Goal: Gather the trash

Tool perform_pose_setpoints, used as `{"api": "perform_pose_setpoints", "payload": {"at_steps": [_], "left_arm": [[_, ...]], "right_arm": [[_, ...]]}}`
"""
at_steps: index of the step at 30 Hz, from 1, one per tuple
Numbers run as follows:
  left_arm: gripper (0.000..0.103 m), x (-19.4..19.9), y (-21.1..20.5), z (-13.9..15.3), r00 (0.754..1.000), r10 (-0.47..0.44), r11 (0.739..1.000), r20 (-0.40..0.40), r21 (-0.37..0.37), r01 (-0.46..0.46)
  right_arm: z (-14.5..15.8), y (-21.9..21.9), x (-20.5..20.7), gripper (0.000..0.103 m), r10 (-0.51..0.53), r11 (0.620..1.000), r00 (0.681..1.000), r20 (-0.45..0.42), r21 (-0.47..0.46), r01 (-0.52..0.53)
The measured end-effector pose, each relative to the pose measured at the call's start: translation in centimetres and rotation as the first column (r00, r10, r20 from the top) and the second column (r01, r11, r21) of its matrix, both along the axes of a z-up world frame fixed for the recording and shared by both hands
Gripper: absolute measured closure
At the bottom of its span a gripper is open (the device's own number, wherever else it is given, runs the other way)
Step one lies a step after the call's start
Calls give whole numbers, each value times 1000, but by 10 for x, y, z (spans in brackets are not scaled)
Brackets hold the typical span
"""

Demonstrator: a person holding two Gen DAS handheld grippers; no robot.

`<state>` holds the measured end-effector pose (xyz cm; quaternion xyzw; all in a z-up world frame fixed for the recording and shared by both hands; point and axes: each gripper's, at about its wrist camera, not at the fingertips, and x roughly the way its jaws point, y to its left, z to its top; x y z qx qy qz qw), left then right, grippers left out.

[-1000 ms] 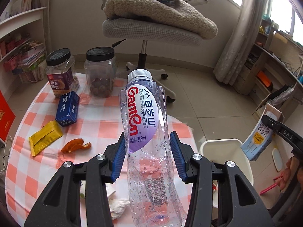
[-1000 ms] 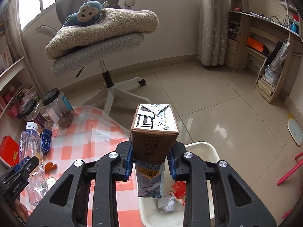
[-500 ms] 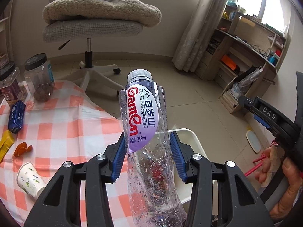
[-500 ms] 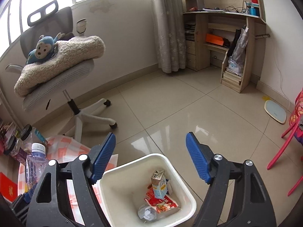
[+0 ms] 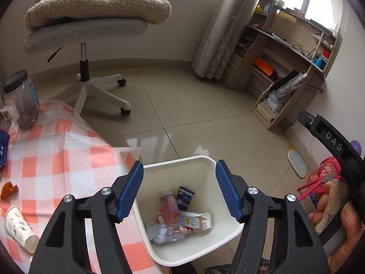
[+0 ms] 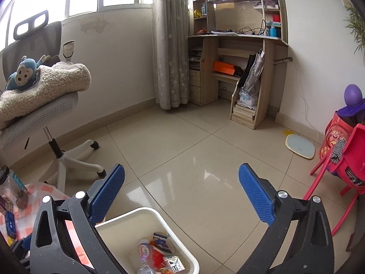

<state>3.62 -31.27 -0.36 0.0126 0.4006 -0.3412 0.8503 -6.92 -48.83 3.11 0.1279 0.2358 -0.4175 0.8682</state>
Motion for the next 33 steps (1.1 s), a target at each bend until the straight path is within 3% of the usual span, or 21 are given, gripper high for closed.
{"api": "perform_pose_setpoints", "payload": {"at_steps": [6, 10, 14, 26, 33], "left_arm": [[22, 12, 31, 7, 987, 124, 990, 103, 48, -130], [12, 21, 57, 11, 955, 222, 966, 199, 86, -243], [11, 34, 87, 10, 922, 296, 939, 250, 103, -329], [10, 62, 157, 0, 868, 423, 872, 259, 144, -467], [10, 89, 201, -26, 857, 472, 821, 209, 251, -513]], "right_arm": [[0, 33, 13, 7, 32, 995, 999, -35, -92, -35], [0, 61, 24, 7, 75, 989, 996, -41, -125, -80], [-9, 89, 43, 7, 138, 982, 987, -80, -117, -147], [-28, 162, 101, 7, 278, 957, 946, -165, -41, -288], [-41, 197, 128, 7, 369, 928, 908, -199, 30, -371]]}}
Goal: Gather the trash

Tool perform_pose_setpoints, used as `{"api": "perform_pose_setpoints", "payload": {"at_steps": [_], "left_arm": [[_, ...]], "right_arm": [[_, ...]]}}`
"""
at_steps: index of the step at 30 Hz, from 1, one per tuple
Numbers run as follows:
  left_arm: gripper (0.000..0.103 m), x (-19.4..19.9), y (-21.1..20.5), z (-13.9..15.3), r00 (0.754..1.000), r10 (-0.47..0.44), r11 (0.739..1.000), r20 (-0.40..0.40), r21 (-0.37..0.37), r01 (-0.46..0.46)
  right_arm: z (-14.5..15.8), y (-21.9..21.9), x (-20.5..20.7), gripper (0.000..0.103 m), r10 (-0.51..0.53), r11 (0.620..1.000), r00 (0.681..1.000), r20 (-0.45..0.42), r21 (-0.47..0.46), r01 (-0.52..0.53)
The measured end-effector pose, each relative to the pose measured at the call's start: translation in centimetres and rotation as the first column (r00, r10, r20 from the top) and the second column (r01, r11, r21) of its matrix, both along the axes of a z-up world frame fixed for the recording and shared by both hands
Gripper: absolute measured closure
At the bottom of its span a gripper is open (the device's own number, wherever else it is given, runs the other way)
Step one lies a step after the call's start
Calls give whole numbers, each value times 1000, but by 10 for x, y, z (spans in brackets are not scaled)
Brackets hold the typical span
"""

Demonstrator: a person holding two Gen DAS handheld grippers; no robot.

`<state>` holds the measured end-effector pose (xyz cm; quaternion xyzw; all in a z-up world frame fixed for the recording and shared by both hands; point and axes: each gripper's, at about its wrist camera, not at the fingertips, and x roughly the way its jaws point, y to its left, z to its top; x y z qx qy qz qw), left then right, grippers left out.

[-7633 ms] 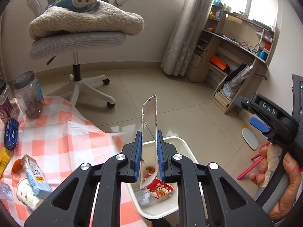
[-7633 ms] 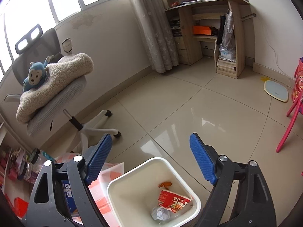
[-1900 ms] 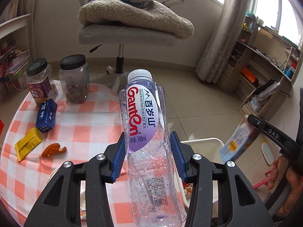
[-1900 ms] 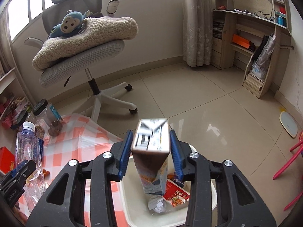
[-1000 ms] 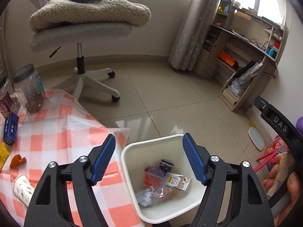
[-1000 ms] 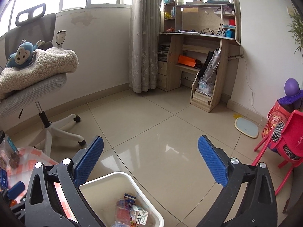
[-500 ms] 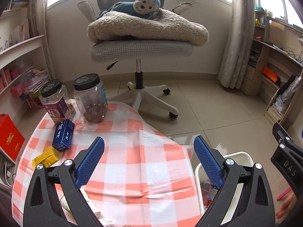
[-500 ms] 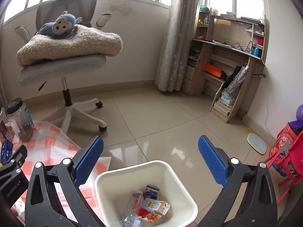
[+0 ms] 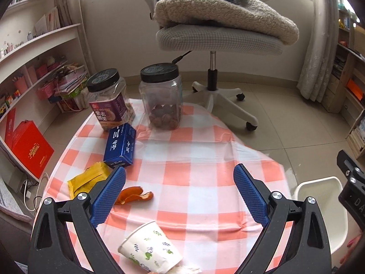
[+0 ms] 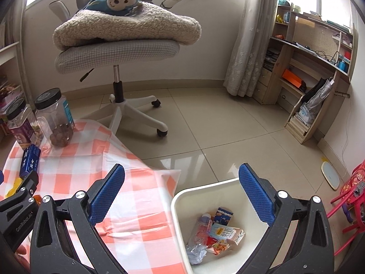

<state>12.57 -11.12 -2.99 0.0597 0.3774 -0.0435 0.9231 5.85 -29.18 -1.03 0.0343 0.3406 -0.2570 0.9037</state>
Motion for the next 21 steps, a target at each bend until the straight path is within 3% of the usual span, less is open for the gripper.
{"api": "perform_pose_setpoints", "payload": {"at_steps": [5, 13, 17, 19, 21], "left_arm": [[11, 39, 46, -28, 989, 53, 997, -139, 57, -46], [11, 107, 138, -100, 940, 144, 954, -310, 297, -48], [11, 124, 176, -130, 902, 142, 968, -408, 246, -41], [9, 125, 187, -136, 906, 108, 982, -410, 184, -34], [15, 125, 197, -138, 904, 65, 995, -423, 96, -26]], "right_arm": [[-13, 21, 22, 7, 63, 997, 997, -49, 54, -60], [-38, 47, 49, 7, 167, 983, 976, -138, 95, -155], [-49, 57, 61, 7, 214, 971, 961, -172, 146, -190], [-54, 61, 66, 7, 228, 965, 956, -185, 172, -197], [-59, 66, 70, 7, 241, 960, 950, -197, 190, -204]]}}
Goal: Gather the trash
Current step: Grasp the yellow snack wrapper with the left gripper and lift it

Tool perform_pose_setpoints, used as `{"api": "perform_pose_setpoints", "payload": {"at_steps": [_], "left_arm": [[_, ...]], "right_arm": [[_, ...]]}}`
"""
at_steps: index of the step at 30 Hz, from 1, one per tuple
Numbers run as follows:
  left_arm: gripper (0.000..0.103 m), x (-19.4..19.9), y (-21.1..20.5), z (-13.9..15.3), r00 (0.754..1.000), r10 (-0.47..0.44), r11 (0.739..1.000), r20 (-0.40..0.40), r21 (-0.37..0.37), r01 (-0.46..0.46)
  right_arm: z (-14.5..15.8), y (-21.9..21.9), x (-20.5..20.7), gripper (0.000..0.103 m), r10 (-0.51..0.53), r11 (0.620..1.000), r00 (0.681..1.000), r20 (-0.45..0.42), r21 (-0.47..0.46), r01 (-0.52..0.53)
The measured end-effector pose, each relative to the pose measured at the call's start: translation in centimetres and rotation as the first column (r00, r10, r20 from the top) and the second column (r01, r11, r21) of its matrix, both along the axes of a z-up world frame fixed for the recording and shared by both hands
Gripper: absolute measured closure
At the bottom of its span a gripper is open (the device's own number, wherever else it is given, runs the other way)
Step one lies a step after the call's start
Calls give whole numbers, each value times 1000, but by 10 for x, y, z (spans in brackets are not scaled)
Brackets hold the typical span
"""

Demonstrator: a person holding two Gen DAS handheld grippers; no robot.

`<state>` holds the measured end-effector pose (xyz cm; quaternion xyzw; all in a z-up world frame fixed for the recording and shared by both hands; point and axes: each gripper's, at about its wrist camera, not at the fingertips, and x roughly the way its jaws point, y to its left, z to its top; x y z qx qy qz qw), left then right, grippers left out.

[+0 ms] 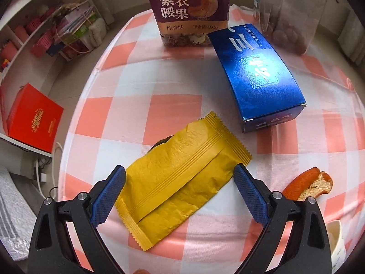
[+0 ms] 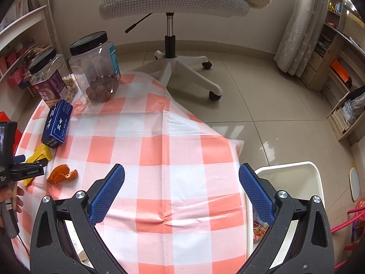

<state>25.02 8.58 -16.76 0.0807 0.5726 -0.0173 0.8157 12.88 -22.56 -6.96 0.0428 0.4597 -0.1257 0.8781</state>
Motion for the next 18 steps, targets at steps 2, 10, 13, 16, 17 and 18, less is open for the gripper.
{"api": "perform_pose_setpoints", "payload": {"at_steps": [2, 10, 13, 16, 17, 18], "left_arm": [[39, -2, 4, 2, 1000, -24, 996, -17, -88, 23], [103, -26, 19, 34, 999, -18, 973, -32, -232, 10], [102, -36, 29, 52, 1000, -29, 974, 4, -224, 29], [95, -41, 33, 59, 997, -64, 987, 30, -147, 68], [70, -41, 30, 57, 996, -84, 990, 34, -107, 87], [48, -37, 28, 52, 995, -100, 992, 30, -74, 102]], "right_arm": [[-3, 5, 3, 7, 8, 1000, 1000, -11, 2, -8], [-10, 26, 11, 7, 58, 998, 998, -26, 20, -57], [-15, 35, 14, 7, 103, 994, 993, -49, 42, -101], [-20, 39, 13, 7, 105, 992, 992, -71, 76, -99], [-22, 40, 12, 7, 102, 991, 992, -77, 93, -95], [-23, 40, 11, 7, 101, 990, 992, -81, 104, -92]]}}
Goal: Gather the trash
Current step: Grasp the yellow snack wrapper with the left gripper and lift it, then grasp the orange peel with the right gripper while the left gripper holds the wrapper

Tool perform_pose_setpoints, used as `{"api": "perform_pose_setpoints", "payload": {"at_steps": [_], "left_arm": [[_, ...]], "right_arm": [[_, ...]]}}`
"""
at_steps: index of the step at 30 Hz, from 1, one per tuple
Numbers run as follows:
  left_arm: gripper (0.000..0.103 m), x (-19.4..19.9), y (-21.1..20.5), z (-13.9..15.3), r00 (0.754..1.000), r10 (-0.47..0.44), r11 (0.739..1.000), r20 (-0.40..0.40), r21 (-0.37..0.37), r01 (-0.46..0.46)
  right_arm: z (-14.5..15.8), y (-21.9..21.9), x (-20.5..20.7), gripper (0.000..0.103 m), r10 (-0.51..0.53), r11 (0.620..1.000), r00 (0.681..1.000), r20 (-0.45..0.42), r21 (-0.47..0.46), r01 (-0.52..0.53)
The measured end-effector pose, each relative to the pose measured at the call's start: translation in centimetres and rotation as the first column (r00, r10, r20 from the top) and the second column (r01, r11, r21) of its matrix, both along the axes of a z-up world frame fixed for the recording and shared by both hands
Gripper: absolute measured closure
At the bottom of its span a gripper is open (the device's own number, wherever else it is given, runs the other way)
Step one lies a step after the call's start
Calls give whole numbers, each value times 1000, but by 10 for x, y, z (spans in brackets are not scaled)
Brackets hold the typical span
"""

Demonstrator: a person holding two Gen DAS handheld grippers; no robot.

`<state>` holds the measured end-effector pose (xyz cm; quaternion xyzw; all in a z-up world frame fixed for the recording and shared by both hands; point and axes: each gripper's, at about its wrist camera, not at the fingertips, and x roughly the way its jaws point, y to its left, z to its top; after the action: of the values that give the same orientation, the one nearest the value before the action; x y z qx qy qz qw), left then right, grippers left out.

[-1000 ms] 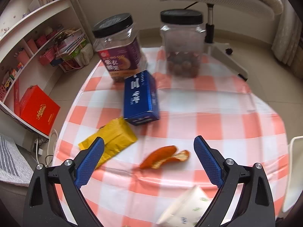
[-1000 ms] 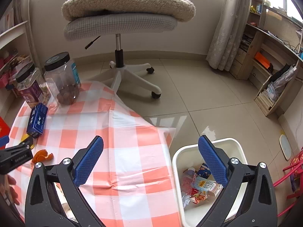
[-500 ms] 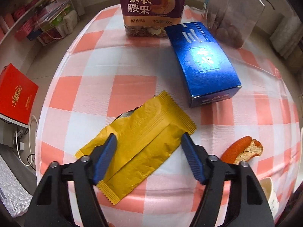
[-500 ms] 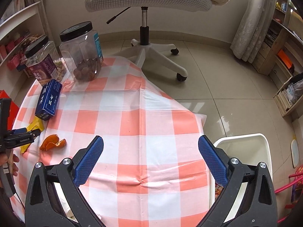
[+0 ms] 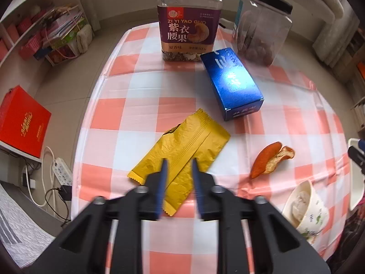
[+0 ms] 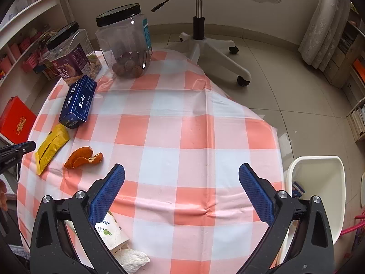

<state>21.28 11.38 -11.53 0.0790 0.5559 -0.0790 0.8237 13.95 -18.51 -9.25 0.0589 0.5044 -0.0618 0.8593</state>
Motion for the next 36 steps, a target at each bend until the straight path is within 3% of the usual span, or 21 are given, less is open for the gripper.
{"api": "perform_pose_setpoints", "payload": {"at_steps": [1, 5, 9, 10, 12, 14, 17, 21, 25, 28, 32, 36], "left_arm": [[18, 1, -2, -5, 1000, -10, 1000, 4, 30, 10], [16, 10, -13, -28, 998, -62, 991, -27, 113, 65], [15, 25, -11, -50, 996, -63, 990, -68, 120, 71], [18, 28, -7, -51, 996, -54, 995, -69, 79, 59], [41, 30, 0, -50, 994, -50, 998, -99, -34, 47], [70, 26, -2, -46, 993, -66, 997, -98, -39, 63], [86, 16, -5, -44, 991, -70, 997, -115, -49, 65], [89, 2, 5, -18, 997, -4, 997, -75, -80, -2], [89, -16, 18, 32, 998, 57, 986, 21, -159, -53], [89, -30, 27, 59, 993, 101, 972, 63, -217, -85], [88, -50, 20, 80, 990, 102, 966, 96, -246, -76], [88, -58, 21, 91, 988, 93, 967, 120, -248, -61]], "right_arm": [[0, 1, -1, 7, -1, 1000, 1000, -3, 5, 1], [-1, -1, -4, 7, -1, 1000, 1000, -13, 3, 1], [-1, -8, -2, 7, -12, 999, 1000, -20, 30, 13], [0, -8, -1, 7, -14, 999, 1000, -19, 35, 14], [1, -7, 1, 7, -8, 1000, 1000, -14, 30, 8], [0, -2, 3, 7, 11, 1000, 1000, -11, 21, -10], [-3, 10, 7, 7, 65, 998, 998, -23, 20, -64], [-5, 40, 14, 7, 204, 979, 978, -51, -4, -204], [-5, 85, 25, 8, 383, 919, 919, -94, -60, -389], [-9, 121, 40, 20, 501, 852, 850, -165, -77, -517], [-26, 161, 52, 30, 617, 737, 745, -255, -146, -660], [-52, 181, 60, 32, 670, 670, 663, -334, -113, -734]]}}
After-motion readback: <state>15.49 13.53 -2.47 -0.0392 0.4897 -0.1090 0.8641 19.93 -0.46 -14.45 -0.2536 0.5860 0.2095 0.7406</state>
